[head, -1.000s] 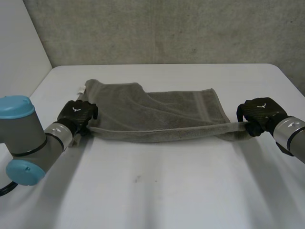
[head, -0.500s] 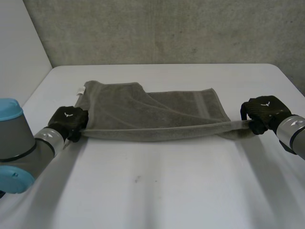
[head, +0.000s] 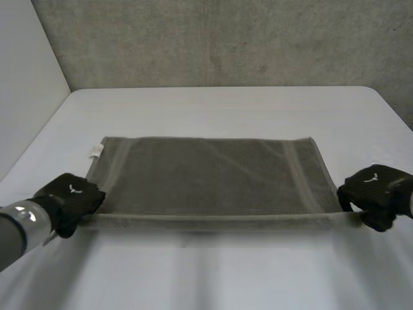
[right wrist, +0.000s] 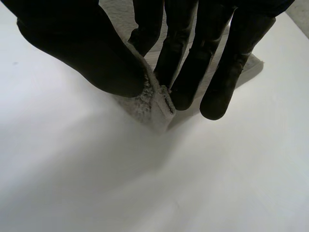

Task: Fold the towel.

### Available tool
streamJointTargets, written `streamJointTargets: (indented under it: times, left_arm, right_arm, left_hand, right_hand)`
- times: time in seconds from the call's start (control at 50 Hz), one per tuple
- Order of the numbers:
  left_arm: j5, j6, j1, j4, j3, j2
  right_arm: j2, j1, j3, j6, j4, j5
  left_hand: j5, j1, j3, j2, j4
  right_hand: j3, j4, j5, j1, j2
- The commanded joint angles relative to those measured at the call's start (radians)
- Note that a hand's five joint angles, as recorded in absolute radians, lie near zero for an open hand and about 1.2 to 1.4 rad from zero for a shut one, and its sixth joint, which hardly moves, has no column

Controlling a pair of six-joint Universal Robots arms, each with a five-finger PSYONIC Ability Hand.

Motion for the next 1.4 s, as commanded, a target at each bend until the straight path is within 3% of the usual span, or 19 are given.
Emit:
streamJointTargets:
  times: [0.02,0.16,0.3,0.58,0.74,0.92,0.94,0.96,0.98,1.0,1.14,1.24,1.4]
  left_arm:
    - [0.021,0.067,0.038,-0.046,-0.003,0.098]
    - [0.095,0.058,0.045,-0.017,0.071,0.015]
    - [0.107,0.041,-0.025,0.118,0.293,-0.269]
    - [0.017,-0.178,-0.082,0.218,0.791,-0.658]
    - [-0.05,-0.216,-0.105,0.256,0.996,-0.808]
    - [-0.057,-0.216,-0.123,0.254,1.105,-0.905]
    - [-0.057,-0.216,-0.125,0.253,1.111,-0.916]
    - [-0.057,-0.216,-0.126,0.253,1.112,-0.923]
    - [-0.057,-0.216,-0.126,0.253,1.112,-0.923]
    - [-0.06,-0.218,-0.131,0.251,1.111,-0.926]
    - [-0.063,-0.256,-0.159,0.242,1.088,-0.893]
    - [-0.06,-0.344,-0.159,0.231,1.019,-0.793]
    - [-0.046,-0.474,-0.14,0.233,0.78,-0.574]
  right_arm:
    - [-0.076,-0.05,-0.026,-0.084,0.054,-0.041]
    - [0.006,-0.036,-0.089,-0.013,-0.064,-0.061]
    - [0.243,0.091,-0.271,0.135,-0.226,-0.006]
    - [0.571,0.208,-0.659,0.321,-0.456,0.141]
    - [0.699,0.238,-0.824,0.356,-0.49,0.196]
    - [0.8,0.251,-0.939,0.352,-0.489,0.215]
    - [0.814,0.251,-0.954,0.352,-0.487,0.23]
    - [0.828,0.251,-0.97,0.35,-0.487,0.25]
    - [0.828,0.251,-0.97,0.35,-0.487,0.25]
    - [0.831,0.251,-0.979,0.352,-0.486,0.271]
    - [0.765,0.249,-0.974,0.376,-0.475,0.29]
    - [0.668,0.24,-0.927,0.413,-0.453,0.279]
    - [0.487,0.232,-0.698,0.412,-0.355,0.239]
  left_hand:
    - [0.204,0.23,0.181,0.178,0.179]
    - [0.204,0.23,0.181,0.178,0.179]
    - [0.204,0.23,0.181,0.178,0.179]
    - [0.204,0.23,0.181,0.178,0.179]
    - [0.204,0.23,0.181,0.178,0.179]
    - [0.204,0.23,0.181,0.178,0.179]
    - [0.065,0.091,0.042,0.039,0.04]
    - [-0.573,-0.547,-0.596,-0.599,-0.598]
    - [-0.579,-0.554,-0.603,-0.606,-0.604]
    - [-1.018,-0.992,-1.041,-1.044,-1.043]
    - [-1.018,-0.992,-1.041,-1.044,-1.043]
    - [-1.018,-0.992,-1.041,-1.044,-1.043]
    - [-1.018,-0.992,-1.041,-1.044,-1.043]
  right_hand:
    - [0.181,0.179,0.186,0.003,0.184]
    - [0.181,0.179,0.186,0.003,0.184]
    - [0.181,0.179,0.186,0.003,0.184]
    - [0.181,0.179,0.186,0.003,0.184]
    - [0.181,0.179,0.186,0.003,0.184]
    - [0.181,0.179,0.186,0.003,0.184]
    - [0.181,0.179,0.186,0.003,0.184]
    - [-0.228,-0.23,-0.223,-0.406,-0.225]
    - [-0.232,-0.234,-0.227,-0.41,-0.229]
    - [-1.041,-1.043,-1.036,-1.219,-1.038]
    - [-1.041,-1.043,-1.036,-1.219,-1.038]
    - [-1.041,-1.043,-1.036,-1.219,-1.038]
    - [-1.041,-1.043,-1.036,-1.219,-1.038]
